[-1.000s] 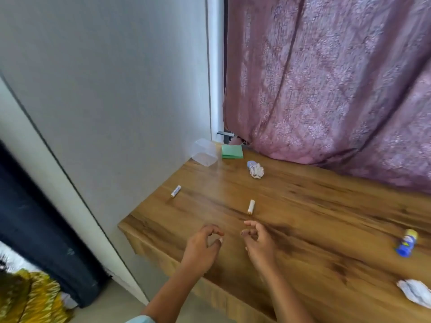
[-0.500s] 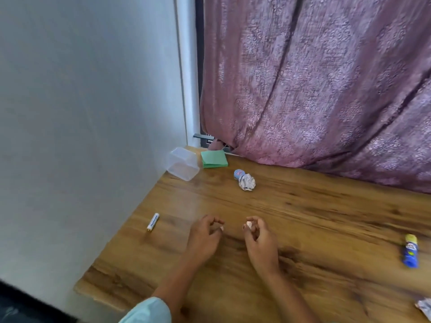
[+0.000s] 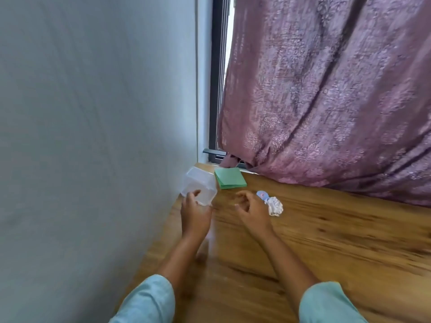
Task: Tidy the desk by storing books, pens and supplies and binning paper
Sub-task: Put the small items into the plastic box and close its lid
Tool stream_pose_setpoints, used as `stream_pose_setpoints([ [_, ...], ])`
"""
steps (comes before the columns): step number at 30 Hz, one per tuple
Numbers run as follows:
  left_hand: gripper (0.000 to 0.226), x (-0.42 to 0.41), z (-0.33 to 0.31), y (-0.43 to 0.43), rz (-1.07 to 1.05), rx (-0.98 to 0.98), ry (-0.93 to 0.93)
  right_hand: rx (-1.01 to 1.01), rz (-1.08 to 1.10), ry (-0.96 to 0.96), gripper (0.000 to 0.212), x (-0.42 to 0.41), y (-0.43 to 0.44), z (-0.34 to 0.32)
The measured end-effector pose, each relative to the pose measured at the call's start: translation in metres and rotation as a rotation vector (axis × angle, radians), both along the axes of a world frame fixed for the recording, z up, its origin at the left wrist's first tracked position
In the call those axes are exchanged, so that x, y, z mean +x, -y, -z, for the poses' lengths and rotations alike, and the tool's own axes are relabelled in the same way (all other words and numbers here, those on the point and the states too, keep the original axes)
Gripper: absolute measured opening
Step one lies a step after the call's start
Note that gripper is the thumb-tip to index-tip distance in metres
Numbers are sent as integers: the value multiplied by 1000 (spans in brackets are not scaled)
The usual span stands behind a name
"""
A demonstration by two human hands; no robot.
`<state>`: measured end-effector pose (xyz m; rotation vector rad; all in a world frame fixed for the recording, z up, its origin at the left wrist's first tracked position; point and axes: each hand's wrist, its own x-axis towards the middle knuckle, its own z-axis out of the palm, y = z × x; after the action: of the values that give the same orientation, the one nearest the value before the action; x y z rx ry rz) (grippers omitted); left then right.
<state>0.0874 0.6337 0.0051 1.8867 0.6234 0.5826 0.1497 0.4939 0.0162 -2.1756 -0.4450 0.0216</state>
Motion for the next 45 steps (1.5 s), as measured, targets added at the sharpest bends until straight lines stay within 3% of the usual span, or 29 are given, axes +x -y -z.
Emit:
stream_pose_setpoints([
  [4, 51, 18, -5, -42, -131, -199, -49, -170, -108, -82, 68, 28, -55, -15],
  [9, 57, 29, 5, -58, -39, -396, -135, -292, -180, -170, 106, 47, -103, -3],
  [13, 47, 27, 14, -60, 32, -587, -154, -286, -135, -171, 96, 51, -118, 3],
  [15, 28, 23, 13, -62, 96, -697, -128, -288, -70, -114, 85, 48, -118, 0],
  [17, 20, 17, 11, -62, 162, -808, -94, -104, 13, -192, 76, 39, -111, -5],
  [21, 93, 9, 4, -55, 421, -897, -24, 558, 101, -836, 50, 13, -80, -15],
  [23, 101, 8, 1, -47, 574, -919, -20, 632, 96, -1013, 50, 4, -63, -12],
  [25, 107, 10, -1, -37, 603, -852, -23, 621, 96, -1072, 62, -1, -49, -9],
  [30, 129, 16, 6, -22, 452, -624, -12, 503, 54, -1036, 56, -4, -20, -9],
  [33, 126, 10, 3, -20, 383, -372, -99, 415, 55, -923, 43, -7, -16, -13],
  [39, 84, 9, 12, -20, 369, -58, -158, -427, 28, -302, 33, -21, 8, -16],
  [42, 84, 9, 16, -11, 416, 59, -165, -714, 162, -229, 34, -37, 41, -10],
  [45, 85, 6, 23, 1, 481, 132, -152, -777, 277, -286, 46, -55, 72, 2],
])
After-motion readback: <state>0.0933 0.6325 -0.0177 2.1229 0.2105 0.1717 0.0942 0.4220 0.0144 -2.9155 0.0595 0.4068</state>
